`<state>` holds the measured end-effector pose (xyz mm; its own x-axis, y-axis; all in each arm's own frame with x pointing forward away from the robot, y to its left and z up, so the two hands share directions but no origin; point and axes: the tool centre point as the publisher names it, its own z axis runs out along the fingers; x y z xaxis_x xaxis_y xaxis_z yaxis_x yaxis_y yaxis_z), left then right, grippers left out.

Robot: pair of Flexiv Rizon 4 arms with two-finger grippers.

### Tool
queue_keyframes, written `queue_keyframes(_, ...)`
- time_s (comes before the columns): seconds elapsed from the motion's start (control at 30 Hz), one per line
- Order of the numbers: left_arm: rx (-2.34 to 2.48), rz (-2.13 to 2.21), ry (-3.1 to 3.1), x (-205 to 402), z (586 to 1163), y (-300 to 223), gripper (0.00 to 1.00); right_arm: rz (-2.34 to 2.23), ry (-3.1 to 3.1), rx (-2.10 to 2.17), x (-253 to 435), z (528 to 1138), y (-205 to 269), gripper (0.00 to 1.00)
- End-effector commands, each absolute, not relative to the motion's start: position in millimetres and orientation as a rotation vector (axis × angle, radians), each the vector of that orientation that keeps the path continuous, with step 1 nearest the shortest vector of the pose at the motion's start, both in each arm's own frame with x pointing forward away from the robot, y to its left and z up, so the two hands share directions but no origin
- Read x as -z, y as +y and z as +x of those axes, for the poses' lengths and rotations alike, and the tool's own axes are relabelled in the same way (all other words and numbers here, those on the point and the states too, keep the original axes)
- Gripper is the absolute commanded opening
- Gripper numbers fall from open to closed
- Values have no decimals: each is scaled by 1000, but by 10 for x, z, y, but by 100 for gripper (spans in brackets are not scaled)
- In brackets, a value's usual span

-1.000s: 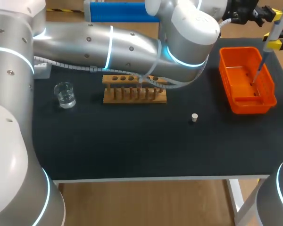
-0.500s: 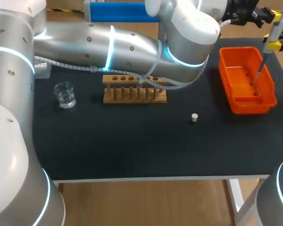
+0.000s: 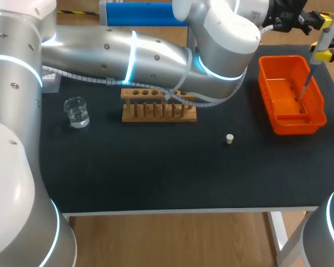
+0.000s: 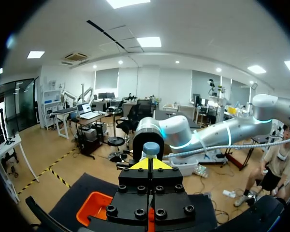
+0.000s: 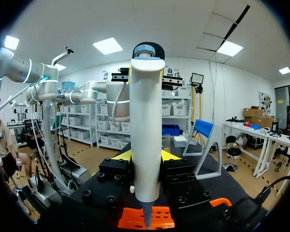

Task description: Invert the test tube, pick up the pipette, mount the tip to pipette, aspirate from beaker and dispense into the tube, eject the tip, return the pipette, and cap with the stopper.

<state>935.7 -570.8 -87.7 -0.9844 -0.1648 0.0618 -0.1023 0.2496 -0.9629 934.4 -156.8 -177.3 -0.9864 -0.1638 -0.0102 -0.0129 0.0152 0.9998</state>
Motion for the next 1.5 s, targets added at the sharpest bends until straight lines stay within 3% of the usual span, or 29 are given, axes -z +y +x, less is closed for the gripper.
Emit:
queue_keyframes(0.03,1988,-263,2336,1042,9355,-5751,0,200,-2154,2117,1680,9383,-1579,0)
queue_keyframes(1.5,1995,-315,2336,1225,9342,-5749,0,200,-2154,2117,1680,9383,-1579,0)
